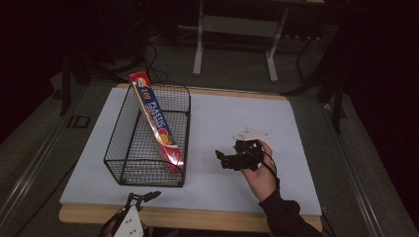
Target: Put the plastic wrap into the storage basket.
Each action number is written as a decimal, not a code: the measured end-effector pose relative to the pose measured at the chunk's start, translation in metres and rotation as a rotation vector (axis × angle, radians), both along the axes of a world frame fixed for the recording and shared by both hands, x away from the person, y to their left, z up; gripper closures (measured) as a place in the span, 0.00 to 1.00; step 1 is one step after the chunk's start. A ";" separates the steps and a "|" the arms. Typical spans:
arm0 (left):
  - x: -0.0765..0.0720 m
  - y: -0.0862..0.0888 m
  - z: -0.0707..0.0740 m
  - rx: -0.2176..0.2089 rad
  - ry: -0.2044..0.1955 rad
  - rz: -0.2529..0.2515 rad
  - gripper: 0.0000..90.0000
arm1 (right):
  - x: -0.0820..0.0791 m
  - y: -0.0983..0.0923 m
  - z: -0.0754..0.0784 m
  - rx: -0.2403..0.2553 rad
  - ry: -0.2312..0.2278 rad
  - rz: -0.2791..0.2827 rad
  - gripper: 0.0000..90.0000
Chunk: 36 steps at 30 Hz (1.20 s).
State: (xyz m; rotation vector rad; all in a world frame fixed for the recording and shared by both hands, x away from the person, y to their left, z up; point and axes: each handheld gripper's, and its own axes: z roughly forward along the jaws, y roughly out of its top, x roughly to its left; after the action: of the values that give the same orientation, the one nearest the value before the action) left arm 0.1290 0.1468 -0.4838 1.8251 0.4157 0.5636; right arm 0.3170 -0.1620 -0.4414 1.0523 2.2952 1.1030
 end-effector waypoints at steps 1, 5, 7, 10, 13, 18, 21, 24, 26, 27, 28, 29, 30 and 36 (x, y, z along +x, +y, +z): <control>0.000 0.000 0.000 0.001 0.000 0.000 0.00 | -0.002 -0.004 -0.002 -0.001 0.004 -0.001 0.15; 0.000 0.000 0.000 0.003 0.000 0.001 0.00 | -0.009 -0.017 -0.009 0.000 0.003 0.005 0.16; 0.000 0.000 0.000 0.003 0.001 0.000 0.00 | -0.013 -0.024 -0.012 0.000 0.003 0.004 0.16; 0.000 -0.001 0.000 0.002 0.002 -0.001 0.00 | -0.017 -0.031 -0.016 -0.010 0.009 -0.003 0.16; -0.001 -0.001 0.000 0.007 0.000 -0.001 0.00 | -0.020 -0.039 -0.020 -0.012 0.019 -0.008 0.16; 0.000 -0.001 0.000 0.012 0.000 -0.001 0.00 | -0.026 -0.052 -0.027 -0.019 0.040 -0.025 0.15; -0.001 -0.001 0.000 0.014 0.001 -0.002 0.00 | -0.028 -0.058 -0.031 -0.014 0.056 -0.037 0.15; 0.000 -0.001 -0.001 0.016 0.000 -0.003 0.00 | -0.031 -0.065 -0.035 -0.015 0.060 -0.043 0.15; 0.000 -0.002 -0.001 0.018 0.000 -0.004 0.00 | -0.033 -0.068 -0.037 -0.017 0.061 -0.045 0.15; 0.000 -0.002 -0.001 0.018 0.001 -0.003 0.00 | -0.034 -0.071 -0.039 -0.021 0.065 -0.043 0.15; -0.001 -0.002 -0.001 0.019 0.000 -0.004 0.00 | -0.036 -0.073 -0.040 -0.024 0.070 -0.047 0.15; -0.001 -0.002 -0.001 0.018 -0.001 -0.004 0.00 | -0.036 -0.074 -0.041 -0.023 0.075 -0.051 0.15; -0.001 -0.002 -0.001 0.019 0.000 -0.004 0.00 | -0.037 -0.076 -0.043 -0.023 0.082 -0.050 0.15; -0.001 -0.002 -0.001 0.021 -0.001 -0.008 0.00 | -0.041 -0.082 -0.049 -0.048 0.077 -0.055 0.15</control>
State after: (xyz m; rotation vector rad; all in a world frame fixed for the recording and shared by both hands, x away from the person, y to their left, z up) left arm 0.1282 0.1446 -0.4846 1.8458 0.4028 0.5649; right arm 0.2763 -0.2441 -0.4909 1.1509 2.3257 0.9975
